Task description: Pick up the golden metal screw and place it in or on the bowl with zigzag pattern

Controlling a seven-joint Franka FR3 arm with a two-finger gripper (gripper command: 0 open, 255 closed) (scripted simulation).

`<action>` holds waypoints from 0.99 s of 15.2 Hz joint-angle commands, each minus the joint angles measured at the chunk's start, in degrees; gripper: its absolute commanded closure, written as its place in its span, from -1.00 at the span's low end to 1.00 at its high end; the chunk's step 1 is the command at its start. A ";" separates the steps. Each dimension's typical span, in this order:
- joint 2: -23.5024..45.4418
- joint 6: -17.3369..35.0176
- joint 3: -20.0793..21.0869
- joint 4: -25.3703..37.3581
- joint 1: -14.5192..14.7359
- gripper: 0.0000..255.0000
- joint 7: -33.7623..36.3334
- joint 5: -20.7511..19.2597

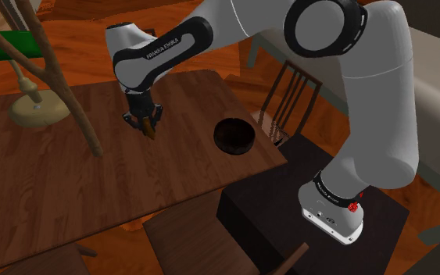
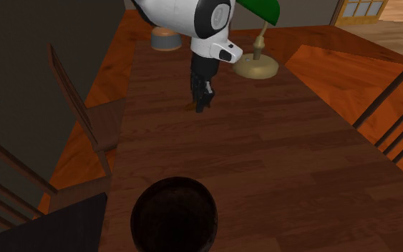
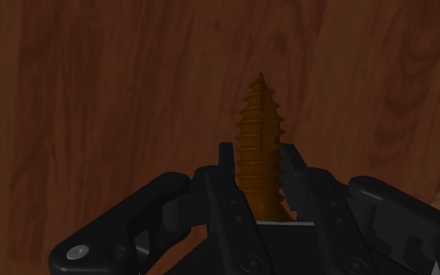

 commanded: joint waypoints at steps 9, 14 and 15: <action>-3.83 -5.52 0.63 1.75 -0.38 1.00 -0.02 0.85; -9.03 -4.20 0.94 -4.78 -2.32 1.00 -1.40 1.91; -11.12 -2.97 1.01 -8.11 -3.21 1.00 -2.16 2.37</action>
